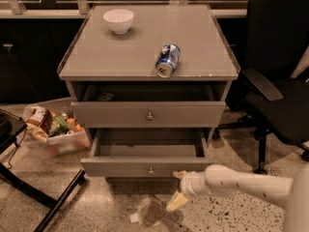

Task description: Close middle drawer

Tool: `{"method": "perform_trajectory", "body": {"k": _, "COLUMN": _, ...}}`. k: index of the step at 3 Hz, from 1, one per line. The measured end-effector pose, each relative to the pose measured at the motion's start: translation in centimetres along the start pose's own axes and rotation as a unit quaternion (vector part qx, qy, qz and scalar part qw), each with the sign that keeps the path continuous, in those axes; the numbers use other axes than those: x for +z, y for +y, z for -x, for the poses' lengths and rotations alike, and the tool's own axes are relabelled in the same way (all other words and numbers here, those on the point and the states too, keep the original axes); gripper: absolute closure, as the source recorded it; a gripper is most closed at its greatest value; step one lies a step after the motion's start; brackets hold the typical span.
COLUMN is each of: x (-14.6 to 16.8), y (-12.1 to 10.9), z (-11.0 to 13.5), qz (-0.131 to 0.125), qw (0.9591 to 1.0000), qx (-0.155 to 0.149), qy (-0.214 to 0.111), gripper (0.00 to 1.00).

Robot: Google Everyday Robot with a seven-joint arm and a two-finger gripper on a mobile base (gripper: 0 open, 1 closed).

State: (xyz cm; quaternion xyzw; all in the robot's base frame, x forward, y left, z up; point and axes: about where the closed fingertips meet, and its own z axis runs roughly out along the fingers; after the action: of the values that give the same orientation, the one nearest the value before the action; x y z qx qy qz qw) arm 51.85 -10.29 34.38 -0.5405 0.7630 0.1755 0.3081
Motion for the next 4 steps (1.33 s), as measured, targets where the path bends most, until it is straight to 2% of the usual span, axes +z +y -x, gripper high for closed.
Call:
{"method": "perform_trajectory", "body": {"k": 1, "x": 0.2, "y": -0.4, "z": 0.0, "qz": -0.002, "qw": 1.0, "qx": -0.001, "qy": 0.001, "gripper": 0.0}}
{"method": "perform_trajectory", "body": {"k": 2, "x": 1.8, "y": -4.9, "z": 1.2, "qz": -0.025, "qw": 0.9996, "qx": -0.012, "qy": 0.005, "gripper": 0.0}}
{"method": "perform_trajectory", "body": {"k": 3, "x": 2.3, "y": -6.0, "z": 1.6, "qz": -0.03, "qw": 0.9994, "qx": -0.016, "qy": 0.006, "gripper": 0.0}}
{"method": "perform_trajectory", "body": {"k": 4, "x": 3.0, "y": -8.6, "z": 2.3, "qz": -0.044, "qw": 0.9987, "qx": -0.023, "qy": 0.007, "gripper": 0.0}}
